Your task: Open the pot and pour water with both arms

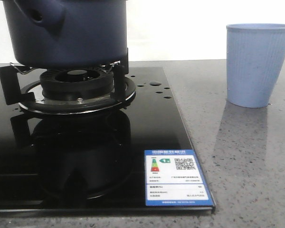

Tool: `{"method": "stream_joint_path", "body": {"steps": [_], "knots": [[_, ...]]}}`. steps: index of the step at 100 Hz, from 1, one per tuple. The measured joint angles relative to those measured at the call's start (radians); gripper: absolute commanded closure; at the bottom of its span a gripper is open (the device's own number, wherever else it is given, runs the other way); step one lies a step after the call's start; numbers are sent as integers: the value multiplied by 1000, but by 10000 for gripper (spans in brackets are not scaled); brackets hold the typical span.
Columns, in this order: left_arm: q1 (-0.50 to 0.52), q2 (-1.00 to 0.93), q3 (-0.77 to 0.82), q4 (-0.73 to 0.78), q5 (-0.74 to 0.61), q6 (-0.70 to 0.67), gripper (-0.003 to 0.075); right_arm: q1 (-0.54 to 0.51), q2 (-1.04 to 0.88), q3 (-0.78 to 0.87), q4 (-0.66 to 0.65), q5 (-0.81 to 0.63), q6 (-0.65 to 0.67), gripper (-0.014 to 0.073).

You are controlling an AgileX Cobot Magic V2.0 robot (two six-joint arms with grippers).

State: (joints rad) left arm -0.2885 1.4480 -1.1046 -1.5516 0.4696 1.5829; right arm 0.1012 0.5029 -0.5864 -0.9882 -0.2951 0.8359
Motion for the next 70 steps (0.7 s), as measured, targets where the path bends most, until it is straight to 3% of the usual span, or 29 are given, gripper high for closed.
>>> {"method": "stream_joint_path", "body": {"steps": [7,19,26,37,43,53,70], "knots": [[0,0,1,-32,-11,0,55,0,0,0,0,4,0,664],[4,-45,2,-53,-25,-2,127,0,0,0,0,43,0,664],[16,-110,6,-58,-32,-22,229,0,0,0,0,86,0,664],[41,-258,36,-62,-87,-53,464,0,-13,19,2,143,0,664],[52,-363,82,-67,-139,-63,591,0,-32,43,3,152,0,664],[64,-536,202,-73,-241,-69,741,0,-72,115,4,156,0,664],[64,-840,469,-75,-356,-73,740,0,-155,238,6,140,0,664]]}}
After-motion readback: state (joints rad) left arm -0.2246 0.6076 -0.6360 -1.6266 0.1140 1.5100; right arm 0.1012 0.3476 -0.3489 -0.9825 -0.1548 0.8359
